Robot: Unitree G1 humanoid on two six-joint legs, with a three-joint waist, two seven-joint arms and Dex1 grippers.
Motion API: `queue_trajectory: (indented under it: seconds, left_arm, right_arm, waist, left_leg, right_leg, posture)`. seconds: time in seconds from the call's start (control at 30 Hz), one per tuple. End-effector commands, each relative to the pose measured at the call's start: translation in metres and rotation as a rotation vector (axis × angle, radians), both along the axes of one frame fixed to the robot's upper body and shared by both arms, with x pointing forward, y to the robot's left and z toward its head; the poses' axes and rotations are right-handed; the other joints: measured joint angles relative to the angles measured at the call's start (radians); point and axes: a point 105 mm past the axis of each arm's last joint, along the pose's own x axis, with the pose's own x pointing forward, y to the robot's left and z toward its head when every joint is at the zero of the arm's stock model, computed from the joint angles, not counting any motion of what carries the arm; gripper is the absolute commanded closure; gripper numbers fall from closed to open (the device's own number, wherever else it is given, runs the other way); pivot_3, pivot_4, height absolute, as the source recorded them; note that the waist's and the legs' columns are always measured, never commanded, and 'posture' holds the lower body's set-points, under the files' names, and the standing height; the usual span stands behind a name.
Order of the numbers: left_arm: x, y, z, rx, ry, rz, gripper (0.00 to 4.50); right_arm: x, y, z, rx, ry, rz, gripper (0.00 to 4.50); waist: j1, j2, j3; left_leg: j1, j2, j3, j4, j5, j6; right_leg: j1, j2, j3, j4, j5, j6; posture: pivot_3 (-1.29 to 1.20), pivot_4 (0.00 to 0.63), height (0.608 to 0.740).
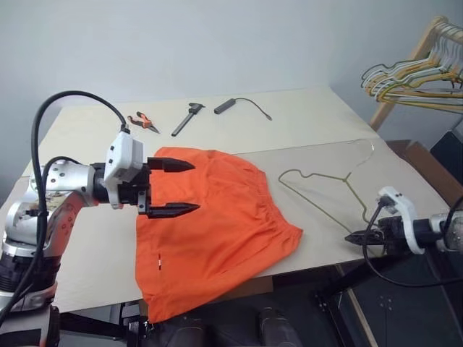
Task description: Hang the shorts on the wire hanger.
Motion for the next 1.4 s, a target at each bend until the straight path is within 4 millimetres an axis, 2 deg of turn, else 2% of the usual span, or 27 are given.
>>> queue_trajectory:
  seconds: [0.03,0.33,0.53,0.83,1.03,1.27,1.4]
  left_arm:
    - [-0.004,0.001,0.013,-0.012,-0.057,-0.01,0.02]
    - [-0.014,0.004,0.011,-0.001,-0.055,-0.011,0.02]
    - [-0.014,0.005,0.009,0.011,-0.054,-0.001,0.02]
    - [-0.019,0.007,0.008,0.044,-0.057,-0.002,0.02]
    - [-0.023,0.006,0.004,0.044,-0.055,-0.001,0.02]
    - [-0.02,0.002,0.006,0.011,-0.072,0.013,0.02]
    - [-0.023,0.0,0.001,0.0,-0.062,0.02,0.02]
  right_arm:
    - [0.003,0.011,0.007,0.042,-0.01,0.049,4.5]
    - [-0.011,0.025,0.014,0.127,0.043,0.155,4.5]
    - [-0.006,0.027,0.021,0.146,0.022,0.184,4.5]
    - [-0.03,0.022,0.009,0.107,0.143,0.267,4.5]
    - [-0.007,0.028,0.01,0.128,0.093,0.222,4.5]
    - [-0.009,0.032,0.008,0.128,0.116,0.284,4.5]
    - [0.006,0.033,0.012,0.138,0.082,0.246,4.5]
  waist:
    - [0.0,0.0,0.0]
    - [0.008,0.0,0.0]
    - [0.015,0.0,0.0]
    - [0.043,0.0,0.0]
    - [0.047,0.0,0.0]
    - [0.066,0.001,0.0]
    - [0.067,0.001,0.0]
  left_leg:
    - [0.0,0.0,0.0,0.0,0.0,0.0]
    - [-0.002,0.0,-0.001,0.0,-0.001,0.001]
    - [-0.001,0.0,0.0,0.0,-0.001,0.001]
    - [-0.002,0.0,0.0,0.0,-0.002,0.002]
    - [-0.001,0.001,0.0,0.0,-0.002,0.002]
    - [-0.003,0.0,0.0,0.0,-0.002,0.003]
    - [-0.003,0.0,0.0,0.0,-0.002,0.003]
  right_leg:
    - [0.0,0.0,0.0,0.0,0.0,0.0]
    - [-0.001,0.0,0.0,-0.003,0.0,0.0]
    - [0.0,0.0,-0.001,-0.004,0.001,0.001]
    - [-0.001,0.0,-0.001,-0.007,0.001,0.001]
    - [0.0,0.001,-0.001,-0.007,0.002,0.001]
    - [-0.001,0.0,-0.001,-0.008,0.002,0.001]
    - [-0.001,0.0,-0.001,-0.008,0.002,0.001]
  posture:
    - [-0.05,0.072,0.74]
    - [-0.03,0.075,0.74]
    - [0.0,0.067,0.74]
    - [0.04,0.072,0.74]
    - [0.04,0.069,0.74]
    - [0.05,0.057,0.74]
    - [0.04,0.06,0.74]
